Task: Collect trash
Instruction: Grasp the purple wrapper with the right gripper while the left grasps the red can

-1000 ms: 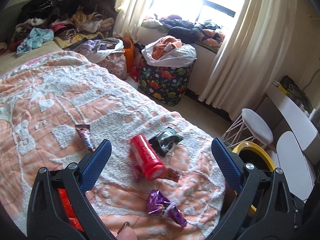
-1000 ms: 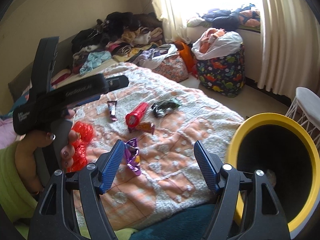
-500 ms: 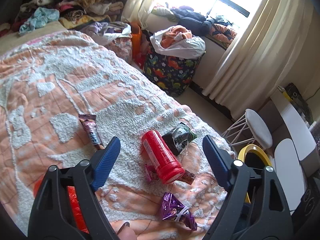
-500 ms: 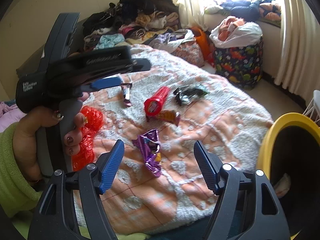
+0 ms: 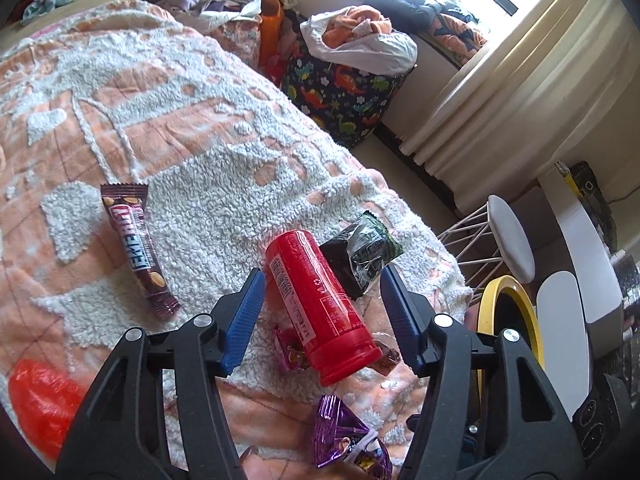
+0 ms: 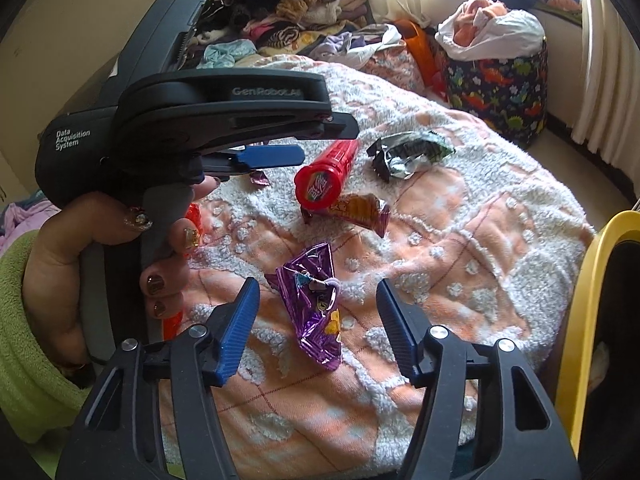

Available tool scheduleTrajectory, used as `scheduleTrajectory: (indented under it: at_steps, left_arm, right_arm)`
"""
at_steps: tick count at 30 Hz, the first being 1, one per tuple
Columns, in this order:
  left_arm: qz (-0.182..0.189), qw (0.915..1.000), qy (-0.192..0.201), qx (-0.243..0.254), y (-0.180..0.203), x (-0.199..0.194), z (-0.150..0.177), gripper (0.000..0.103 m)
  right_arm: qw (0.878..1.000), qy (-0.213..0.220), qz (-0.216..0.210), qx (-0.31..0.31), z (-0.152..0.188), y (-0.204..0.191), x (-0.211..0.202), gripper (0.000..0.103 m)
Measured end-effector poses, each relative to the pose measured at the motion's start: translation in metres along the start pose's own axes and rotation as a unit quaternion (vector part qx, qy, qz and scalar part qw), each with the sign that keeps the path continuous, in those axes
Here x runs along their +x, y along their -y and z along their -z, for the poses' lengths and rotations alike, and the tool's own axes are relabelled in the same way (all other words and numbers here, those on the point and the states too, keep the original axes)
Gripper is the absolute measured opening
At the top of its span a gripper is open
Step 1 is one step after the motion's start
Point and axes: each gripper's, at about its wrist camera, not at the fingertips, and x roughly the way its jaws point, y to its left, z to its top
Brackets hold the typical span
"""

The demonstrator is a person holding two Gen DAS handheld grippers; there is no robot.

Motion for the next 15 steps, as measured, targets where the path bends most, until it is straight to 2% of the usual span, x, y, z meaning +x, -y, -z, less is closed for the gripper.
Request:
scheduleTrajectory:
  at_steps: [9, 11, 15]
  left_arm:
    - [-0.002, 0.9986, -0.042, -0.032, -0.012, 0.022, 0.001, 0.047]
    - [0.0, 0.9983, -0.046, -0.036, -0.014, 0.025, 0.002, 0.047]
    - [0.004, 0.9979, -0.053, -0.035, -0.013, 0.029, 0.003, 0.038]
  right_arm:
    - [0.999, -0.037, -0.01, 0.01, -0.001, 0.001, 0.023, 0.049]
    - [0.999, -0.044, -0.009, 0.018, -0.001, 0.003, 0.027, 0.043]
    - [0.998, -0.047, -0.016, 0.027, 0.0, 0.007, 0.028, 0.025]
